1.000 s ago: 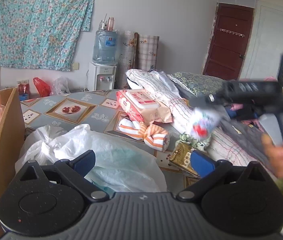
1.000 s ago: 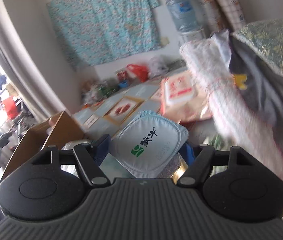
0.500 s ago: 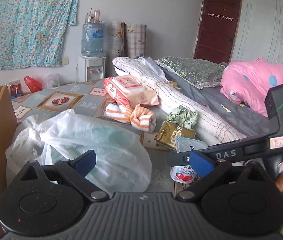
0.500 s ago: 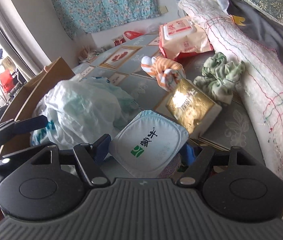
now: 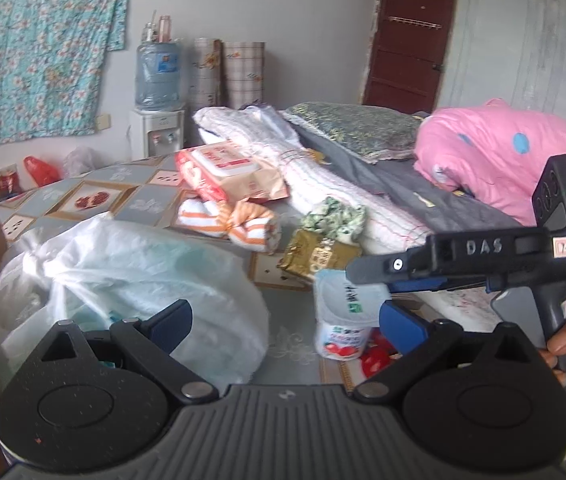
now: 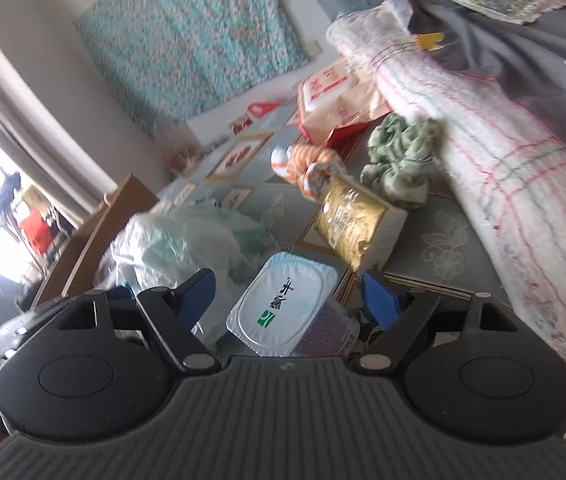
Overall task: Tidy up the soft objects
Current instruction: 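Lift the yogurt cup with the right gripper toward the box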
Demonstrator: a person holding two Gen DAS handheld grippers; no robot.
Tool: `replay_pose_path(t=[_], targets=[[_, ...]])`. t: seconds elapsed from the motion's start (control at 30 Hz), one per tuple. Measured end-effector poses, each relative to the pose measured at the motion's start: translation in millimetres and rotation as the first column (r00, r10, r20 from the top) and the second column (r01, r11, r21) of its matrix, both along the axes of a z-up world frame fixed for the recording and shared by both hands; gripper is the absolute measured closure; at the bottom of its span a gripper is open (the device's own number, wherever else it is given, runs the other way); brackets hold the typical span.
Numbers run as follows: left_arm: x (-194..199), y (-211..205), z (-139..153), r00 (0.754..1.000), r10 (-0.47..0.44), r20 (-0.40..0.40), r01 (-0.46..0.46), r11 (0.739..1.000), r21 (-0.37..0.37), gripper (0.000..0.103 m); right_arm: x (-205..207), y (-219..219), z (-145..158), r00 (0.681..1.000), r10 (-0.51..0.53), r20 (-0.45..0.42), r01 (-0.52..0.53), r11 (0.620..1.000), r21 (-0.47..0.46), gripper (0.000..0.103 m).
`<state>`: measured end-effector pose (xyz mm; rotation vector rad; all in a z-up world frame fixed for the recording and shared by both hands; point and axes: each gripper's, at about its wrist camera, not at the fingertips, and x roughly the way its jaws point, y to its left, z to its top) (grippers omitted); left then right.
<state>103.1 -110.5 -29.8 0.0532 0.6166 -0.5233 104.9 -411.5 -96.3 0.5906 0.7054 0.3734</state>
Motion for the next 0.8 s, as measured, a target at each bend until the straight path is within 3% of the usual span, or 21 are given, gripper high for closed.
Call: replay_pose_path(t=[0.13, 0.23, 0.53, 0.8], targets=[[-1, -19, -4, 0.998, -0.057, -0.009, 0.057, 0.998, 0.001, 0.003, -4, -16, -7, 0.999, -0.033, -0.016, 0.035, 0.995, 0.095, 0.023], [1, -34, -11, 0.997, -0.079, -0.022, 0.079, 0.997, 0.013, 0.003, -3, -21, -14, 0.999, -0.032, -0.029, 0.036, 0.988, 0.152, 0.029], [23, -63, -38, 0.989, -0.064, -0.131, 0.069, 0.997, 0.037, 0.019, 9, -20, -36, 0.998, -0.031, -0.059, 0.044, 0.972, 0.231, 0.054], [35, -82, -53, 0.992, -0.030, -0.122, 0.043, 0.994, 0.101, 0.035, 19, -20, -46, 0.998, -0.019, -0.066, 0.037, 0.961, 0.273, 0.067]])
